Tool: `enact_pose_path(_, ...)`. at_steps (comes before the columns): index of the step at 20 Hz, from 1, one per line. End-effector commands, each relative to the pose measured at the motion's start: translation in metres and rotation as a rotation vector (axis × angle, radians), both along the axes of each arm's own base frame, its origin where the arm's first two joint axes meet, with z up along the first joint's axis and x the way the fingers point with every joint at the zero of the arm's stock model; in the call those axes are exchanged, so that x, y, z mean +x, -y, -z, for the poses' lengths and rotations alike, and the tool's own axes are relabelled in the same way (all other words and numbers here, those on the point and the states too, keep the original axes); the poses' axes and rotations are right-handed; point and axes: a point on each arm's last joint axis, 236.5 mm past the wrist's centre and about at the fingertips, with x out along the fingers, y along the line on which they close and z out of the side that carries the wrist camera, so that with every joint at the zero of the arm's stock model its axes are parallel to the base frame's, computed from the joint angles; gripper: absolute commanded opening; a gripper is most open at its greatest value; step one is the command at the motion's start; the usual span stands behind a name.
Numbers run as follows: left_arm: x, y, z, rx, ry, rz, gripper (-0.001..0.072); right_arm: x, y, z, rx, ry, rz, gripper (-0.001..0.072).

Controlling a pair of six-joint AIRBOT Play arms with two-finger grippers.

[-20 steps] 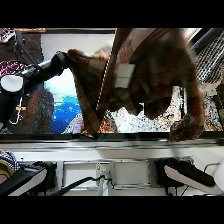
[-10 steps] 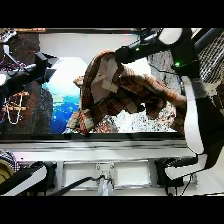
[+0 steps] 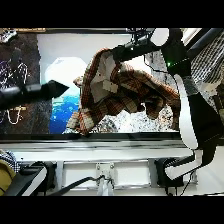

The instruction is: Fold the clothes and pants, and hang the long-sleeved shirts on hangers.

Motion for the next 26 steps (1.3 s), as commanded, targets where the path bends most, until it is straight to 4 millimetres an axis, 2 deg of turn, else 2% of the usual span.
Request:
enact_pose_path(1, -0.021, -0.086, 0.013, 0.287, 0.025, -0.288, 0.0396, -0.003, -0.006, -0.014, 0.037, 0.014, -0.011, 0.0049)
enact_pose_path(3, -0.029, -0.156, -0.004, 0.427, 0.077, -0.554, 0.0396, -0.006, -0.011, -0.021, 0.068, 0.017, -0.018, 0.0050)
enact_pose_path(4, -0.033, -0.179, -0.012, 0.454, 0.093, -0.657, 0.0396, -0.006, -0.011, -0.022, 0.069, 0.018, -0.018, 0.0050)
enact_pose_path(5, -0.034, -0.194, -0.018, 0.468, 0.111, -0.717, 0.0398, -0.006, -0.011, -0.022, 0.070, 0.019, -0.017, 0.0050)
enact_pose_path(7, -0.020, -0.207, -0.023, 0.505, 0.158, -0.742, 0.0398, -0.007, -0.011, -0.021, 0.067, 0.015, -0.019, 0.0050)
enact_pose_path(8, -0.009, -0.215, -0.019, 0.532, 0.161, -0.751, 0.0398, -0.007, -0.011, -0.021, 0.067, 0.015, -0.020, 0.0049)
enact_pose_path(9, 0.000, -0.223, -0.009, 0.561, 0.139, -0.756, 0.0398, -0.007, -0.011, -0.022, 0.065, 0.018, -0.023, 0.0049)
enact_pose_path(11, 0.018, -0.237, 0.024, 0.644, 0.060, -0.714, 0.0398, -0.007, -0.011, -0.022, 0.048, 0.043, -0.050, 0.0049)
enact_pose_path(14, 0.037, -0.255, 0.061, 0.859, -0.002, -0.505, 0.0398, -0.007, -0.011, -0.021, 0.031, 0.062, -0.074, 0.0048)
enact_pose_path(16, 0.042, -0.272, 0.077, 0.921, -0.065, -0.458, 0.0398, -0.006, -0.010, -0.021, 0.028, 0.065, -0.073, 0.0047)
enact_pose_path(18, 0.045, -0.293, 0.090, 0.936, -0.122, -0.482, 0.0398, -0.004, -0.007, -0.019, -0.001, 0.086, -0.087, 0.0048)
enact_pose_path(22, 0.051, -0.326, 0.103, 0.933, -0.192, -0.536, 0.0393, -0.001, -0.003, -0.015, -0.028, 0.102, -0.088, 0.0050)
enact_pose_path(23, 0.052, -0.332, 0.109, 0.931, -0.213, -0.539, 0.0353, 0.002, -0.003, -0.016, -0.023, 0.112, -0.083, 0.0050)
enact_pose_path(26, 0.055, -0.342, 0.131, 0.931, -0.268, -0.531, 0.0353, 0.006, -0.006, -0.022, -0.002, 0.132, -0.071, 0.0050)
